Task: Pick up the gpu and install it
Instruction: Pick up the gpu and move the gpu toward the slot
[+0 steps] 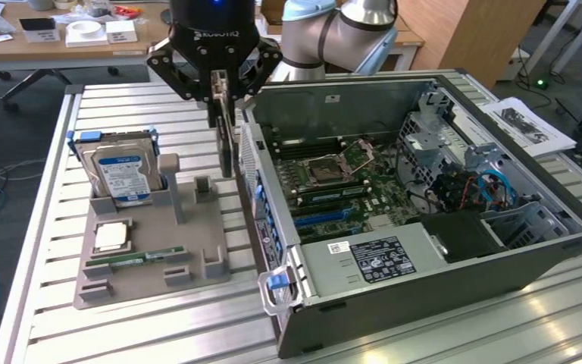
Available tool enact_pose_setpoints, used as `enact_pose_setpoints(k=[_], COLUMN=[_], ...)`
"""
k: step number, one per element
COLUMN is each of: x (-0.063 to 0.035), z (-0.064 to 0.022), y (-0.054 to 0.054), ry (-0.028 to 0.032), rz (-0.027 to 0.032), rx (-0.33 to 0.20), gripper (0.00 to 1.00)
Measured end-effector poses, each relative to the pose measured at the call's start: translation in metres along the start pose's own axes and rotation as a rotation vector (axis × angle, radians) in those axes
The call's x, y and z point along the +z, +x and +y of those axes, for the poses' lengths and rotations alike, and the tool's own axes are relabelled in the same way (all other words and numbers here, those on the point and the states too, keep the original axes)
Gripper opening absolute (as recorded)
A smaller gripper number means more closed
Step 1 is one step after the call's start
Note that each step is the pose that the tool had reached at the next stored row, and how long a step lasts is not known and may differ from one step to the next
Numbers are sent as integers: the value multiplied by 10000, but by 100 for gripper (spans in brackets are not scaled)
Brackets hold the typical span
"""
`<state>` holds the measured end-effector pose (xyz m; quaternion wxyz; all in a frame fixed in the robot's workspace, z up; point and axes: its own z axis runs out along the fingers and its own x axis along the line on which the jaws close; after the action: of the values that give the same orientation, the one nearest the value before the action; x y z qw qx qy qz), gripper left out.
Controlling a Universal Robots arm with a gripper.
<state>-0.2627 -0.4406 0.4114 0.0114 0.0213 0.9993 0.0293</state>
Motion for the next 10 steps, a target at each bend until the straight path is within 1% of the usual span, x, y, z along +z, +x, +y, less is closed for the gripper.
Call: enact_pose_setpoints(k=[10], x=[6], z=[11], y=[-250], ry=[-14], rz=[0], rx=[1], gripper=[27])
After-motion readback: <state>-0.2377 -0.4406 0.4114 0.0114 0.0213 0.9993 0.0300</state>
